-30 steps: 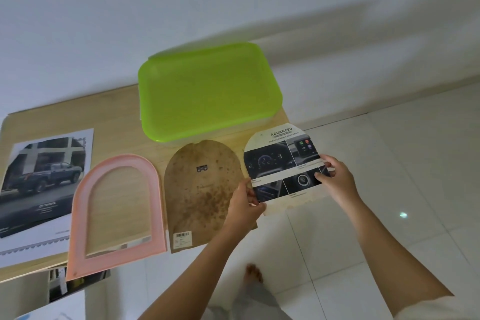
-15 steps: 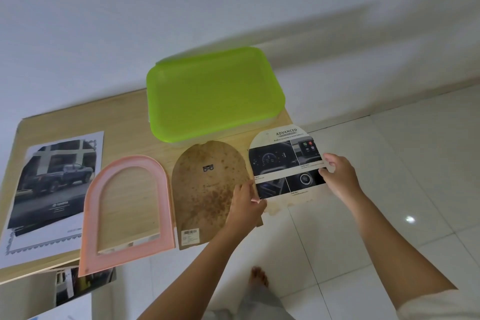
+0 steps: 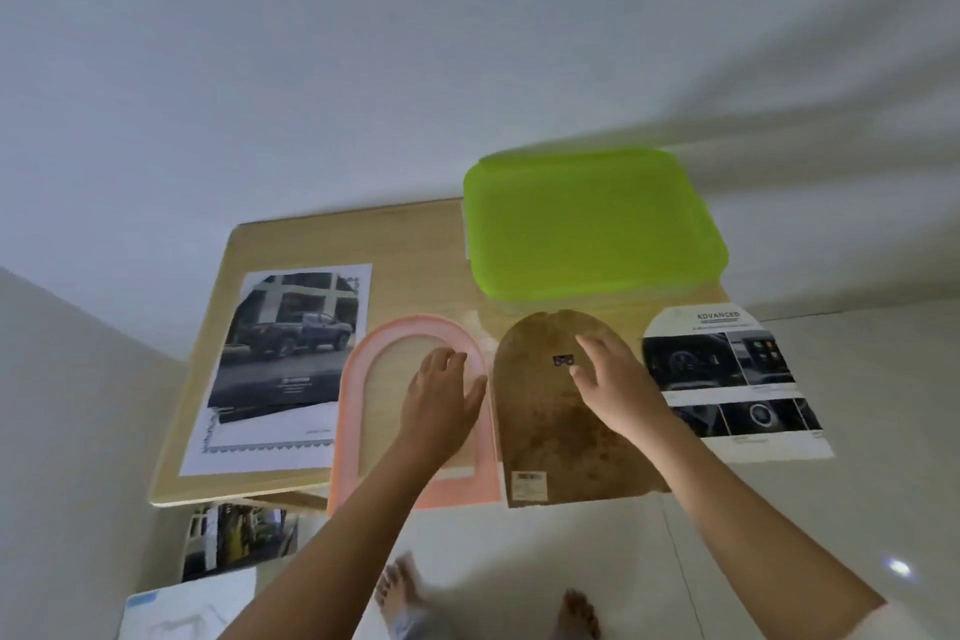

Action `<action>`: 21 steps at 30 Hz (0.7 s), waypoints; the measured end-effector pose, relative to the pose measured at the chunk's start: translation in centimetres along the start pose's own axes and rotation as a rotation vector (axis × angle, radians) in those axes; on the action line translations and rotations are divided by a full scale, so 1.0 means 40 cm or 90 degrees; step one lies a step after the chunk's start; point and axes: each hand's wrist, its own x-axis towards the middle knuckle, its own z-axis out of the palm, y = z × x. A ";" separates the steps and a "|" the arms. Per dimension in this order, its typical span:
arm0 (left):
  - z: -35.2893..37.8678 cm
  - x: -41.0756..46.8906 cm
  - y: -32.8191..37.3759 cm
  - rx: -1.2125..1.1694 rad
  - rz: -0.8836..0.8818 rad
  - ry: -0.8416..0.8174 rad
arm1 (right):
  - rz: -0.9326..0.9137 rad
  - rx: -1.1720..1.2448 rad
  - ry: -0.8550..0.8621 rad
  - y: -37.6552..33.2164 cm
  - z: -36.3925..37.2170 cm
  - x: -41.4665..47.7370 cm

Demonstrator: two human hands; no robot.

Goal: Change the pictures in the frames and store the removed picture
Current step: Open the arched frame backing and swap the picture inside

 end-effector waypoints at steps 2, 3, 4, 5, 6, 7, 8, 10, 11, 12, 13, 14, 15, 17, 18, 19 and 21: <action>-0.045 0.002 -0.113 0.020 -0.031 0.017 | -0.034 0.000 -0.012 -0.108 0.055 0.031; -0.068 0.002 -0.170 0.035 -0.036 0.023 | -0.054 0.006 -0.014 -0.163 0.084 0.046; -0.092 0.001 -0.223 0.047 -0.033 0.035 | -0.078 0.006 -0.015 -0.214 0.115 0.062; -0.113 0.001 -0.279 0.057 -0.031 0.043 | -0.102 -0.003 -0.017 -0.264 0.142 0.080; -0.132 0.001 -0.333 0.061 -0.034 0.053 | -0.120 -0.012 -0.021 -0.313 0.167 0.099; -0.149 0.002 -0.385 0.065 -0.046 0.059 | -0.131 -0.014 -0.026 -0.359 0.188 0.121; -0.162 0.005 -0.437 0.066 -0.066 0.060 | -0.138 -0.014 -0.029 -0.403 0.208 0.145; -0.186 0.014 -0.533 0.045 -0.110 0.055 | -0.143 -0.013 -0.036 -0.481 0.244 0.197; -0.193 0.020 -0.577 0.034 -0.125 0.045 | -0.143 -0.013 -0.041 -0.517 0.259 0.221; -0.199 0.026 -0.615 0.029 -0.132 0.034 | -0.144 -0.014 -0.053 -0.548 0.275 0.247; -0.200 0.030 -0.649 0.029 -0.134 0.022 | -0.148 -0.014 -0.060 -0.578 0.288 0.271; -0.199 0.032 -0.678 0.032 -0.133 0.013 | -0.148 -0.016 -0.067 -0.603 0.304 0.296; -0.197 0.031 -0.699 0.033 -0.133 0.002 | -0.149 -0.021 -0.068 -0.624 0.318 0.319; -0.186 0.023 -0.731 0.035 -0.127 -0.018 | -0.136 -0.022 -0.074 -0.661 0.344 0.357; -0.177 0.019 -0.743 0.036 -0.120 -0.027 | -0.127 -0.021 -0.083 -0.676 0.356 0.370; -0.168 0.014 -0.754 0.039 -0.112 -0.032 | -0.121 -0.024 -0.089 -0.688 0.366 0.380; -0.153 0.009 -0.772 0.041 -0.100 -0.038 | -0.108 -0.032 -0.093 -0.703 0.386 0.394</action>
